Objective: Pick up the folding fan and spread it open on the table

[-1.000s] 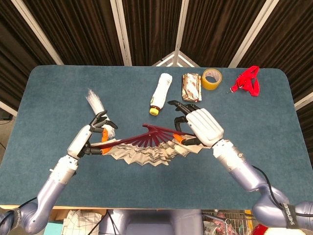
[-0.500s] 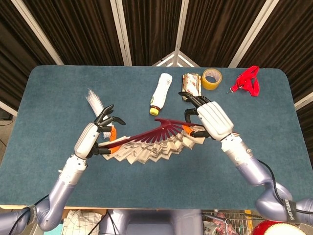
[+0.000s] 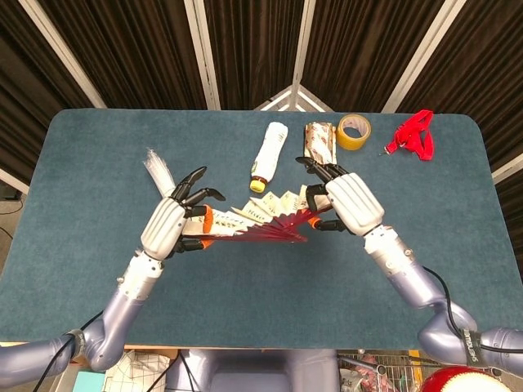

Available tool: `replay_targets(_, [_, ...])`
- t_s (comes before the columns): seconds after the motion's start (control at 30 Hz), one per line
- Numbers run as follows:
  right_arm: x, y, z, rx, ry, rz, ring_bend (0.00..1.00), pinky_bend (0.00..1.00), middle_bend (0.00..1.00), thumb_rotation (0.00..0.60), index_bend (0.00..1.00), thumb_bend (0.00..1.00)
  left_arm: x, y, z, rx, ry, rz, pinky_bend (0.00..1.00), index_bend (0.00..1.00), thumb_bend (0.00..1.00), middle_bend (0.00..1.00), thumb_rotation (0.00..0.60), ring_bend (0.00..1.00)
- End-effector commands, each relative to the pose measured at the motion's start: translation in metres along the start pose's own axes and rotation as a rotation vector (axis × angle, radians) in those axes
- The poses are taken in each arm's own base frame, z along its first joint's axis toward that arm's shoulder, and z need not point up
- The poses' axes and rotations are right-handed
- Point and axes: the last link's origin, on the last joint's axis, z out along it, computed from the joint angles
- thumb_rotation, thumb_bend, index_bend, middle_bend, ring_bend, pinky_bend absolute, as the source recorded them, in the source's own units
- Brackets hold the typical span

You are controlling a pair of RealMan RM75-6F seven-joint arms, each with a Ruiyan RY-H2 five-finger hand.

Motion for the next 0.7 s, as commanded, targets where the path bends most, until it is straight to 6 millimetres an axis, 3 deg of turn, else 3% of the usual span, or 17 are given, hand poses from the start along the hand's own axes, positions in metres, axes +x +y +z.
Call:
replay_targets(0.03, [-0.006,0.005,0.0,-0.007,0.007,-0.013,0.25,0.24,0.15,0.6,0.75,0.43,-0.004,0.006,0.01,-0.052,0.018,0.088,0.11,0.72,0.46,0.33,0.6,0.0])
replay_targets(0.4, [-0.02,0.042,-0.003,-0.084,0.019,-0.079,0.25,0.24,0.15,0.6,0.75,0.43,-0.019,0.004,0.019,-0.067,0.008,0.183,0.11,0.72,0.46,0.33,0.6,0.0])
replay_targets(0.7, [-0.014,0.049,-0.007,-0.073,0.05,-0.091,0.25,0.24,0.15,0.6,0.76,0.43,-0.024,-0.006,0.018,-0.087,-0.005,0.309,0.11,0.72,0.46,0.33,0.6,0.0])
